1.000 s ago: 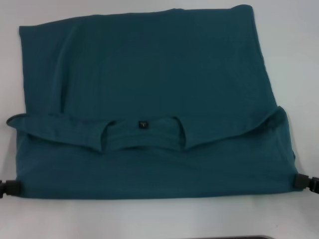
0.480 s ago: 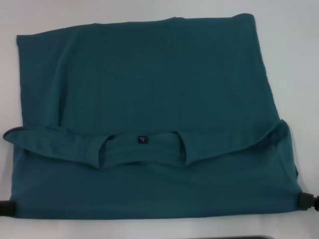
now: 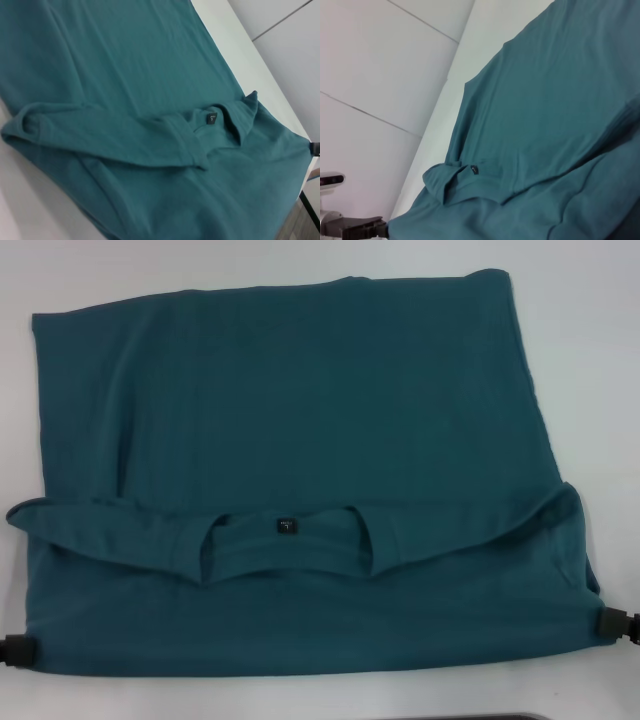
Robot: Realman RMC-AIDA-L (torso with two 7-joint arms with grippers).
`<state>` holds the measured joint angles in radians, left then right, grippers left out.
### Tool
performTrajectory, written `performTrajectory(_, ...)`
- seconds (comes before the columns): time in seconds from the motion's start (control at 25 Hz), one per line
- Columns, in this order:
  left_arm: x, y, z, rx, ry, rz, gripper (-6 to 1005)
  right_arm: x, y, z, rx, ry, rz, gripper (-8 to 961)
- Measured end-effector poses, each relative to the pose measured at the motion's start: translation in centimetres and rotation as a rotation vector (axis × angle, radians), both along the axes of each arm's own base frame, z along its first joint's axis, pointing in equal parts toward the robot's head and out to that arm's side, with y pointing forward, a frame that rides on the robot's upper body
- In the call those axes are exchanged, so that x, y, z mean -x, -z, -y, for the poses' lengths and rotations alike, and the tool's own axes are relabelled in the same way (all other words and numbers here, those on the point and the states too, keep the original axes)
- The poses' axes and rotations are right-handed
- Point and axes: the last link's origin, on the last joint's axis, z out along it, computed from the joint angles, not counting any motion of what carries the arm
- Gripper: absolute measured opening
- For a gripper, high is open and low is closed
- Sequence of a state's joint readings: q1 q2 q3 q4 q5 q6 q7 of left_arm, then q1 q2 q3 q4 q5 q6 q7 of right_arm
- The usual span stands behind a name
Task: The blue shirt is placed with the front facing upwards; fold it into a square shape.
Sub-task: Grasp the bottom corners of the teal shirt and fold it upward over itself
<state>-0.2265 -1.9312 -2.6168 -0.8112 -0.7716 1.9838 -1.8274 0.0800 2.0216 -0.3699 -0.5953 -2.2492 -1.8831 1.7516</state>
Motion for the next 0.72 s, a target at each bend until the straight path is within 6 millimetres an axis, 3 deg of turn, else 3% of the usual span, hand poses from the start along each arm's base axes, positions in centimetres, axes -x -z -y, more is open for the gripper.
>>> performTrajectory(0.44,-0.6,-0.4,-1.4,-0.007,0.029,-0.005,-2,0.3,-0.4,-0.7,-0.018,-0.004,-0.022,32)
performTrajectory(0.72,-0.3,-0.4,-0.8,-0.004,0.02,-0.006,-2,0.1,-0.4,-0.1,-0.023,0.005,-0.017,32)
